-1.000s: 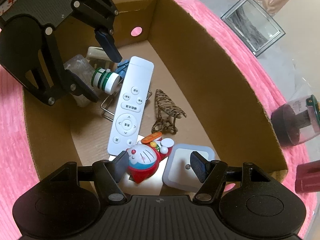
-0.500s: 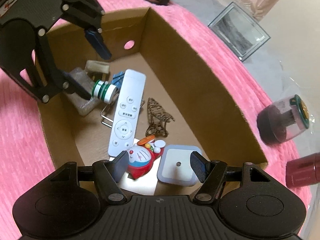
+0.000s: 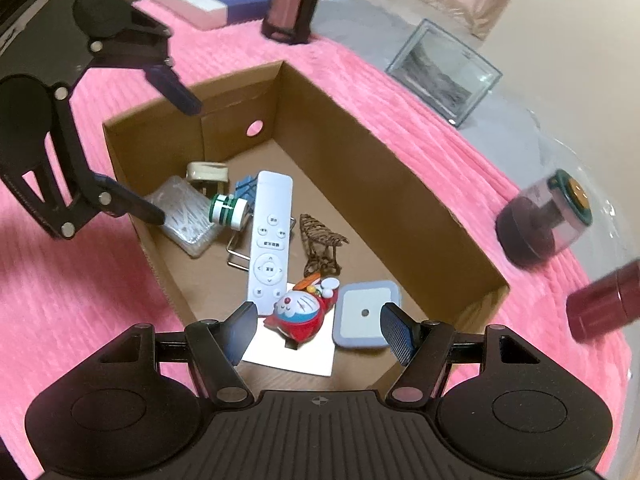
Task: Organize rigid objects
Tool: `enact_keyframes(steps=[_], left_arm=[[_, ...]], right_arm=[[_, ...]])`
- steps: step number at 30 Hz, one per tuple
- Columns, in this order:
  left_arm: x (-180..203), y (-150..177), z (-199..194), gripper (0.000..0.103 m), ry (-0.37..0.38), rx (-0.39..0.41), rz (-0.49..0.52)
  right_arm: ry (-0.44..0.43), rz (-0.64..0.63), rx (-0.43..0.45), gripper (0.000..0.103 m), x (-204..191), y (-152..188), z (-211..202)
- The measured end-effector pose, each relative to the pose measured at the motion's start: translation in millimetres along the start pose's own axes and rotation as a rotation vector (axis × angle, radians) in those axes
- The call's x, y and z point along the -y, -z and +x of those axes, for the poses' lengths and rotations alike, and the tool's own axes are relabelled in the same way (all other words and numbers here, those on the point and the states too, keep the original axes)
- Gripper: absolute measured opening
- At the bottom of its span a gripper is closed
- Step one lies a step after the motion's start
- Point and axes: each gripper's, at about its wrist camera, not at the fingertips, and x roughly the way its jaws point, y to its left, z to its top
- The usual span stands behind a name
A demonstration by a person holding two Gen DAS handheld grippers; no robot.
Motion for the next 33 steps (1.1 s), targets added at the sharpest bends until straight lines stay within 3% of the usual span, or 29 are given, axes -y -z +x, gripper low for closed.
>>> enact_keyframes(steps=[2, 5, 8, 21, 29, 33], left_arm=[[2, 2, -8, 0.090, -0.014, 0.017, -0.012], [5, 5, -21, 0.097, -0.050, 0.054, -0.038], [5, 8, -31, 0.099, -0.067, 0.078, -0.086], [23, 30, -81, 0.102, -0.148, 0.199, -0.280], [41, 59, -107, 0.101, -0.192, 0.257, -0.474], [58, 76, -119, 0.101, -0.240, 0.272, -0.509]], right_arm=[[0.000, 0.040, 0.030, 0.065, 0, 5, -11], [-0.008, 0.107, 0.074, 0.080, 2, 12, -27], [0.002, 0.149, 0.104, 0.084, 0, 20, -40], [0.027, 0.412, 0.193, 0.086, -8, 49, -88], [0.058, 0.582, 0.302, 0.086, -25, 78, -120], [0.101, 0.618, 0.354, 0.086, -41, 95, -137]])
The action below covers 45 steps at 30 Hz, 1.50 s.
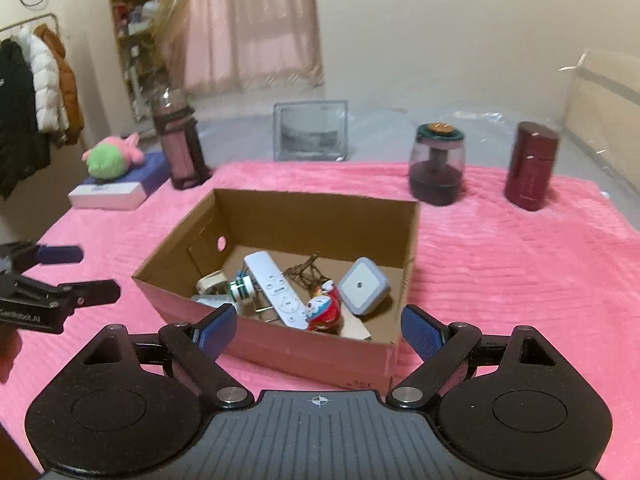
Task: Organize rigid objects
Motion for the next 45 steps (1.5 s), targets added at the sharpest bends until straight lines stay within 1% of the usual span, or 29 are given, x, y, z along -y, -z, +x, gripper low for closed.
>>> enact_keyframes(steps=[6, 9, 19, 22, 27, 31, 37, 43, 45], left_arm=[[10, 24, -29, 0.100, -0.032, 0.023, -0.028], [16, 35, -43, 0.100, -0.026, 0.032, -0.037], [38, 73, -78, 0.100, -0.054, 0.020, -0.027], [45, 81, -87, 0.101, -0.071, 0.030, -0.023], [53, 96, -99, 0.101, -0.053, 0.018, -0.059], [59, 107, -108, 0.101, -0.062, 0.011, -0.071], [64, 122, -118, 0.101, -0.072, -0.009, -0.083], [70, 135, -127, 0.101, -0.084, -0.017, -0.075], [70, 137, -129, 0.101, -0.087, -0.020, -0.078]], right_arm=[[0.012, 0.023, 0.036, 0.086, -10, 25, -26], [0.014, 0.070, 0.045, 0.086, -13, 39, -35], [0.041, 0.148, 0.051, 0.086, -25, 85, -68], [0.048, 0.138, 0.050, 0.086, -31, 98, -78], [0.049, 0.158, 0.051, 0.086, -36, 116, -94], [0.062, 0.150, 0.058, 0.086, -43, 127, -104], [0.052, 0.146, 0.036, 0.086, -53, 143, -112], [0.066, 0.123, 0.031, 0.086, -62, 154, -117], [0.059, 0.122, 0.024, 0.086, -64, 159, -117]])
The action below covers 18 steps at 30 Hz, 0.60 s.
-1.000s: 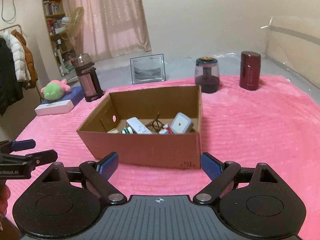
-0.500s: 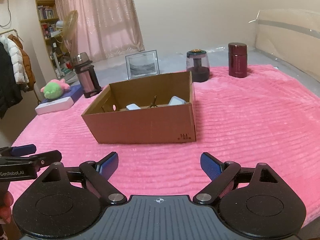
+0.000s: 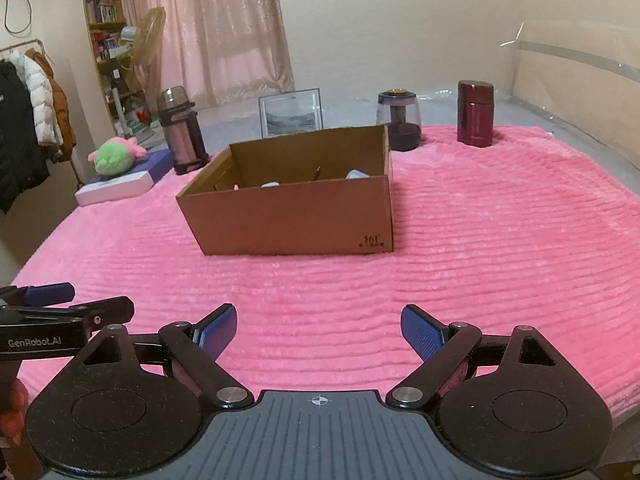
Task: Organize rigid objects
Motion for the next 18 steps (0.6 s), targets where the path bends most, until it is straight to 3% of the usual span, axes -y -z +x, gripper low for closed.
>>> enact_keyframes(steps=[18], left_arm=[[6, 27, -8, 0.101, -0.010, -0.038, -0.007]], right_arm=[[0.014, 0.001, -0.031, 0.086, -6, 30, -2]])
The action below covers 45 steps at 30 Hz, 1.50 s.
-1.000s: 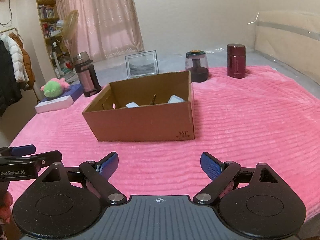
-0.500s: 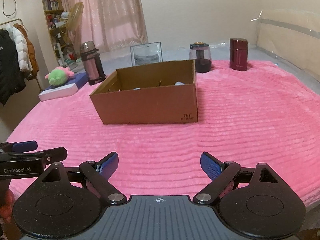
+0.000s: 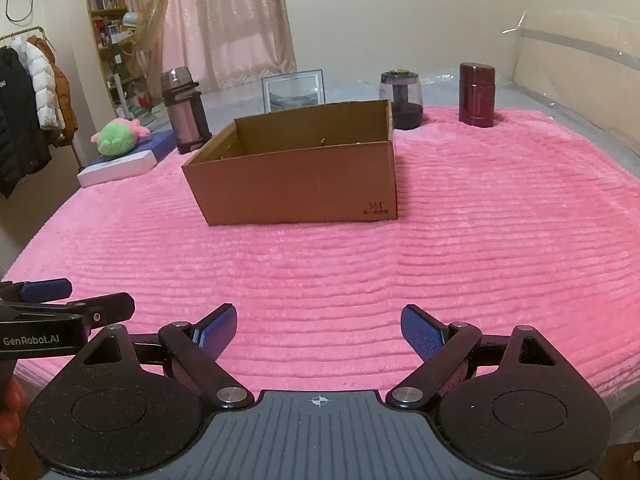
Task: Organize rigid objects
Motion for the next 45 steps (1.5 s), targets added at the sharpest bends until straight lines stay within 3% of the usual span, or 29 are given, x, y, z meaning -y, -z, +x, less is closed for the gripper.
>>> enact_keyframes(steps=[45], left_arm=[[2.0, 8.1, 7.3, 0.101, 0.020, -0.023, -0.011]], right_arm=[[0.022, -0.004, -0.017, 0.086, -1.1, 7.5, 2.5]])
